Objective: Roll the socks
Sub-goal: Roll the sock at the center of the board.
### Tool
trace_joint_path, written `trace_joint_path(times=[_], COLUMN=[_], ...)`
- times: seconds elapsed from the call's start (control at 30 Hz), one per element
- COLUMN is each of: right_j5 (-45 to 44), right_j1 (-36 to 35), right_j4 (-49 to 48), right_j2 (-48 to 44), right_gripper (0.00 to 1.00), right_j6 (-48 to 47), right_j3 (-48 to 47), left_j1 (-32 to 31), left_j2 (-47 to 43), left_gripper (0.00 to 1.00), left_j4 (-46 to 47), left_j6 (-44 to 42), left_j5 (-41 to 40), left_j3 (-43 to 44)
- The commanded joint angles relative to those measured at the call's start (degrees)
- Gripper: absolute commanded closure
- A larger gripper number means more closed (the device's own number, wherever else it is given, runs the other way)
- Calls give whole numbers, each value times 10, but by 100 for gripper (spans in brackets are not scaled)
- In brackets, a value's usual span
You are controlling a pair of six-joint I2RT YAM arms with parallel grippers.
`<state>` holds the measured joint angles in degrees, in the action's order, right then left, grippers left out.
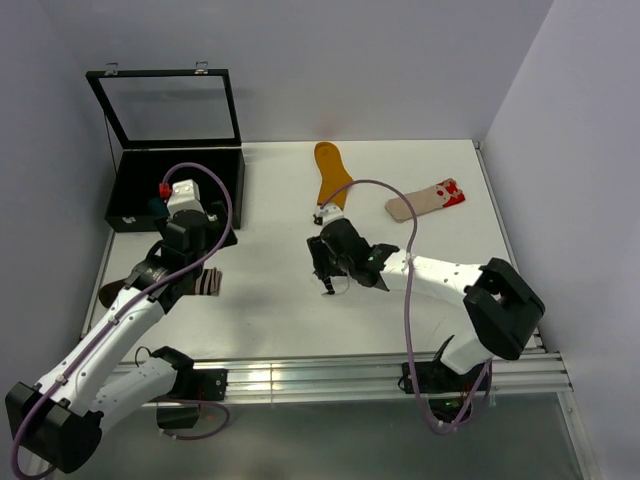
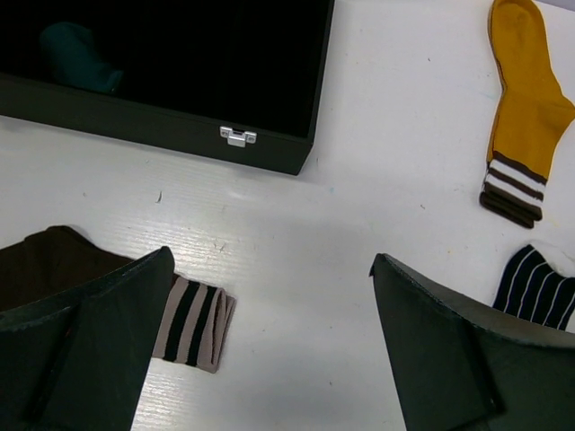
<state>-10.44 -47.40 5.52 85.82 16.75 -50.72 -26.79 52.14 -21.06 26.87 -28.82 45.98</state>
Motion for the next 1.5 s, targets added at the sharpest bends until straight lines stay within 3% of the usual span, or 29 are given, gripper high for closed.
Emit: trace_joint_path(times=[0.0, 0.27, 0.53, 0.7, 0.97, 1.13, 1.47], right_j5=[21, 40, 46, 29, -39, -63, -115], right_j1=[1, -14, -31, -39, -85, -136, -168], right_j4=[21, -20, -23, 3, -3, 0, 16], right_j2=[6, 83, 157, 148, 77, 96, 146], right_gripper=[39, 42, 44, 43, 38, 38, 38], right_j6=[-24, -23, -21, 0, -84, -126, -161], right_j3=[33, 31, -36, -76, -33, -39, -67], left_j1=[6, 15, 17, 18, 21, 25, 27], left_j2=[5, 7, 6, 7, 10, 16, 16], left_gripper=[1, 1, 1, 1, 2, 2, 1], left_j4=[6, 6, 1, -1, 0, -3, -3], left_j6=[8, 12, 13, 13, 12, 13, 13], left_j5=[19, 35, 34, 32, 36, 39, 41], left_j3=[22, 22, 23, 24, 25, 25, 26])
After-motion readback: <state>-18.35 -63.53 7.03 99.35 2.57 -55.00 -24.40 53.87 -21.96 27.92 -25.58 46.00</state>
